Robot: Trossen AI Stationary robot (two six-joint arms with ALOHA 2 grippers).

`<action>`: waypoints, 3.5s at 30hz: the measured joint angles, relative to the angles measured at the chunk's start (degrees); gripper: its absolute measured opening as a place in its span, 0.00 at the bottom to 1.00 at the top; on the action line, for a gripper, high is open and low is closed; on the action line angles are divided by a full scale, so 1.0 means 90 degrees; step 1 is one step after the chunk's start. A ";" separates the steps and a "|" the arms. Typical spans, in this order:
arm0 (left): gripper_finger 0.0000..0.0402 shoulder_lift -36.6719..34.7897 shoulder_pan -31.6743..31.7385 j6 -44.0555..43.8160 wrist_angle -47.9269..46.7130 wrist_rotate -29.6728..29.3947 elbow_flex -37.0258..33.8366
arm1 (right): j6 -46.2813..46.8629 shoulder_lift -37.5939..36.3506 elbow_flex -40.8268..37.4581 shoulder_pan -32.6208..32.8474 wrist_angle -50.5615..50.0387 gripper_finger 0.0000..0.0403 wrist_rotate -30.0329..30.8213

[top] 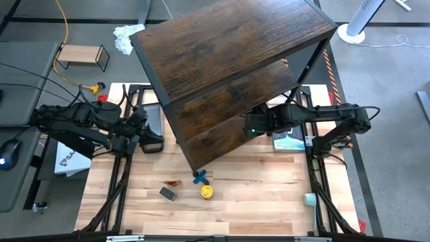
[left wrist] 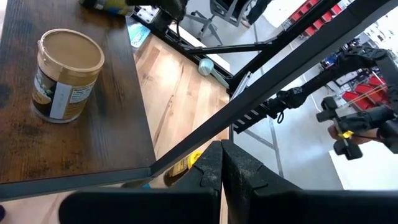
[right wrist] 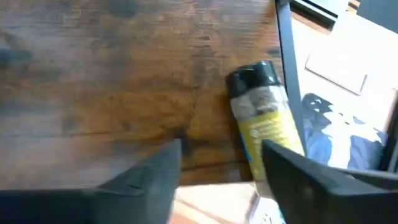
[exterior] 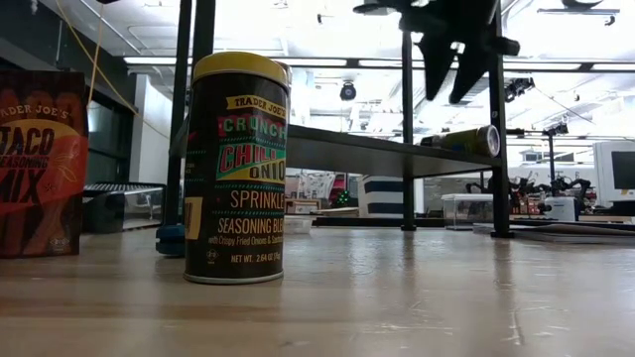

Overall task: Shelf spices
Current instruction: Remove the black seasoning bottle from the shelf

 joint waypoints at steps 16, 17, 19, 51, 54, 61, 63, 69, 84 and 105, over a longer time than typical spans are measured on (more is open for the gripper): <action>0.00 0.0012 0.0000 -0.0344 0.0006 -0.0162 0.0000 | -0.1088 0.1048 -0.0036 -0.1511 0.0280 0.80 -0.0598; 0.00 0.0012 0.0000 -0.0401 0.0004 -0.0163 0.0000 | -0.1097 0.1051 -0.0033 -0.1527 0.0294 0.80 -0.0588; 0.00 0.0012 0.0000 -0.0503 0.0006 -0.0165 0.0000 | -0.1087 0.1047 -0.0033 -0.1533 0.0364 0.80 -0.0602; 0.00 0.0313 0.0000 -0.0505 0.0003 -0.0595 0.0000 | 0.0287 0.0721 0.0771 -0.0130 -0.0596 0.80 0.0713; 0.00 0.0376 0.0000 -0.0471 0.0006 -0.0624 -0.0002 | 0.0167 0.0766 0.0828 -0.0444 -0.0603 0.80 0.1015; 0.00 0.0499 0.0000 -0.0513 0.0011 -0.0627 0.0000 | 0.0456 0.0944 0.0547 -0.1116 -0.0548 0.80 0.1178; 0.00 0.0525 -0.0001 -0.0559 0.0024 -0.0625 -0.0001 | 0.0452 0.1051 0.0547 -0.1219 -0.0515 0.80 0.1323; 0.00 0.0556 -0.0024 -0.0573 0.0036 -0.0628 -0.0001 | 0.0457 0.1447 0.0537 -0.1341 -0.0604 0.77 0.1581; 0.00 0.0556 -0.0024 -0.0449 0.0056 -0.0629 0.0000 | -0.2399 0.1928 0.1210 -0.1343 -0.0434 0.68 0.2007; 0.00 0.0556 -0.0024 -0.0566 0.0054 -0.0262 0.0000 | -0.2495 0.1913 0.1557 -0.2991 -0.1019 0.68 -0.0417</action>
